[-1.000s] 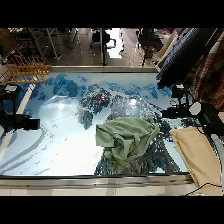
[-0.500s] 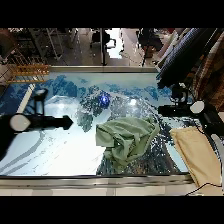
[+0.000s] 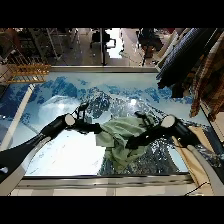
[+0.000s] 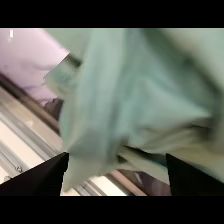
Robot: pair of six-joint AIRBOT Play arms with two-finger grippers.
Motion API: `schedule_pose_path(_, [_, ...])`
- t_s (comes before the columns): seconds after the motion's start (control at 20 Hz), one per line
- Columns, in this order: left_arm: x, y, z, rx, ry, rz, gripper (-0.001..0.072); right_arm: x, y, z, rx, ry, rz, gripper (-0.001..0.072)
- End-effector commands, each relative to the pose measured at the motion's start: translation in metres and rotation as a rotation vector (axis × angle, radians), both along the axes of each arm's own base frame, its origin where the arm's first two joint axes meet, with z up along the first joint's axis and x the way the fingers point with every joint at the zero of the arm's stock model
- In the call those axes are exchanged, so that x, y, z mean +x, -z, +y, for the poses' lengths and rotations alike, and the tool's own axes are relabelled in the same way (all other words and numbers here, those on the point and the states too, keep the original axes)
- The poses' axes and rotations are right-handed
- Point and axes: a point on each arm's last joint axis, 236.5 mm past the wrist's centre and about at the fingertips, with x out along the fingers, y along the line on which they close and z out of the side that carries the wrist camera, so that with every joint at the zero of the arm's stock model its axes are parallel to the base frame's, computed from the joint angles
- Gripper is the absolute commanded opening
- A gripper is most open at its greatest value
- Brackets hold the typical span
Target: Fold the clothes and pants, and hang the long-sleeved shirts on hangers.
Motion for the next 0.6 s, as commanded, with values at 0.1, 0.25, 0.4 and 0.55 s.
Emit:
schedule_pose_path(0.1, [0.025,0.023,-0.025,-0.085,-0.066,0.031,0.0147,-0.041,0.039,0.052,-0.075,-0.088,0.000,0.0221])
schedule_pose_path(0.25, [0.031,0.017,-0.022,-0.098,-0.085,0.020,0.0005,-0.045,0.045,0.002,-0.297,-0.055,0.058,0.0054])
schedule_pose_path(0.4, [0.042,-0.044,-0.014,-0.129,-0.012,-0.102,0.0002,-0.042,-0.012,-0.036,-0.414,-0.124,-0.019,0.0019])
schedule_pose_path(0.55, [0.032,-0.177,0.008,-0.181,0.114,-0.275,0.0001,-0.028,-0.124,-0.048,-0.428,-0.109,-0.203,0.0019])
